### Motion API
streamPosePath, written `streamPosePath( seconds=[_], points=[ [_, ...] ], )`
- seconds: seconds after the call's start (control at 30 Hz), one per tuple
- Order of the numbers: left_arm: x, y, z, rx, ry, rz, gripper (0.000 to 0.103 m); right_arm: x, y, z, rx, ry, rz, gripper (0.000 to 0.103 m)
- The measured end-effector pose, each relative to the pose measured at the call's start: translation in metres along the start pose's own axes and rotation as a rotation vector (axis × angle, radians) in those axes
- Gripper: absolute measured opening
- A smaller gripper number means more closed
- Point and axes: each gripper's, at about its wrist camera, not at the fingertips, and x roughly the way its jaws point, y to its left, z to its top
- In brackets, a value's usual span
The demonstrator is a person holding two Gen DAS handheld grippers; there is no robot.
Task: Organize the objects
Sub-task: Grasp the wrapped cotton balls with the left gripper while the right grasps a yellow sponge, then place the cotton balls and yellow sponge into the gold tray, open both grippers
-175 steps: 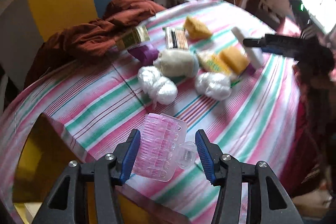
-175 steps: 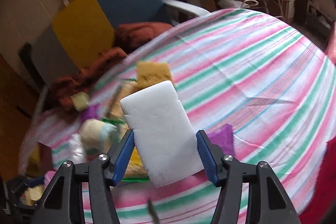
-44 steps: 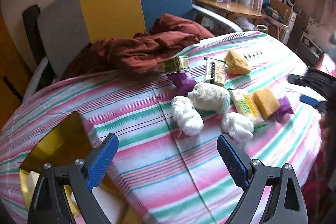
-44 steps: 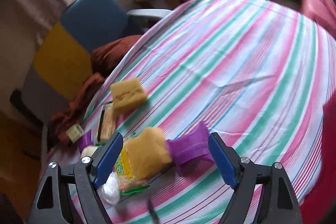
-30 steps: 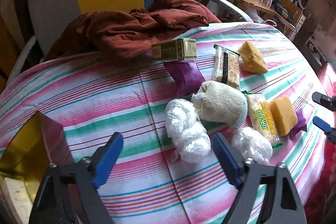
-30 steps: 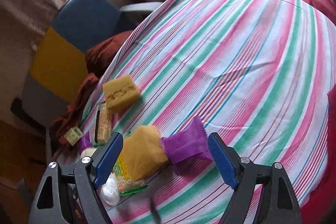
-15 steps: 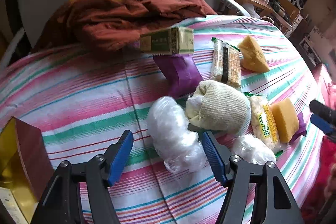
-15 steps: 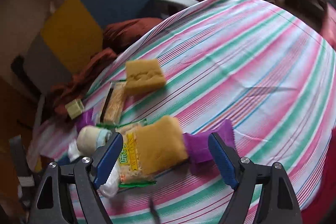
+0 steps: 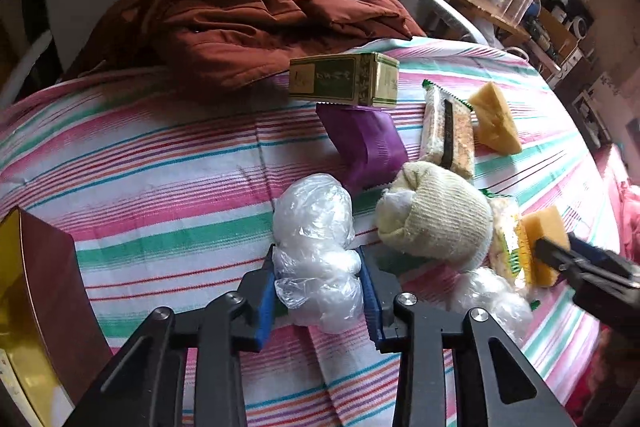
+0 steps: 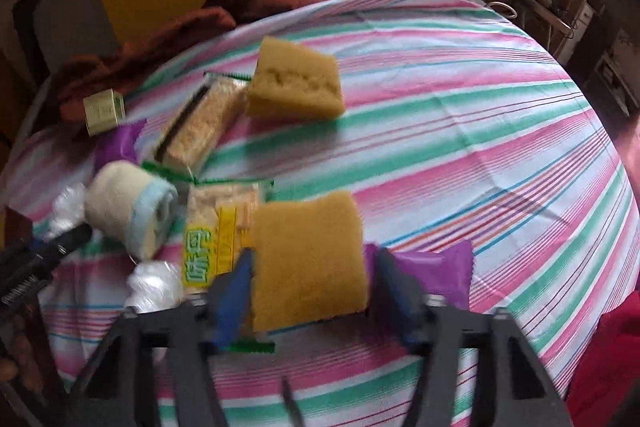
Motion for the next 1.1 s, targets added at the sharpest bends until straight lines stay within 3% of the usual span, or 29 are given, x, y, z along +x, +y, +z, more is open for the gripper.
streamPosePath(
  seconds=[0.33,0.5,0.77,1.1],
  points=[
    [-0.054,-0.002,-0.020,0.018,-0.108,-0.046,0.036,-0.030,-0.004,0.004,0.042,-0.132,0.117,0.053],
    [-0.084,0.003,-0.031,-0.005,-0.158,-0.062,0.036,-0.044,0.010,0.004,-0.013,-0.190,0.197,0.053],
    [-0.143,0.028,-0.070,-0.025,-0.253,0.019,0.037,-0.061,0.035,-0.003,-0.132,-0.246,0.259,0.053],
    [-0.205,0.099,-0.128,-0.119,-0.342,0.222,0.037,-0.088,0.094,-0.023,-0.268,-0.224,0.354,0.053]
  ],
)
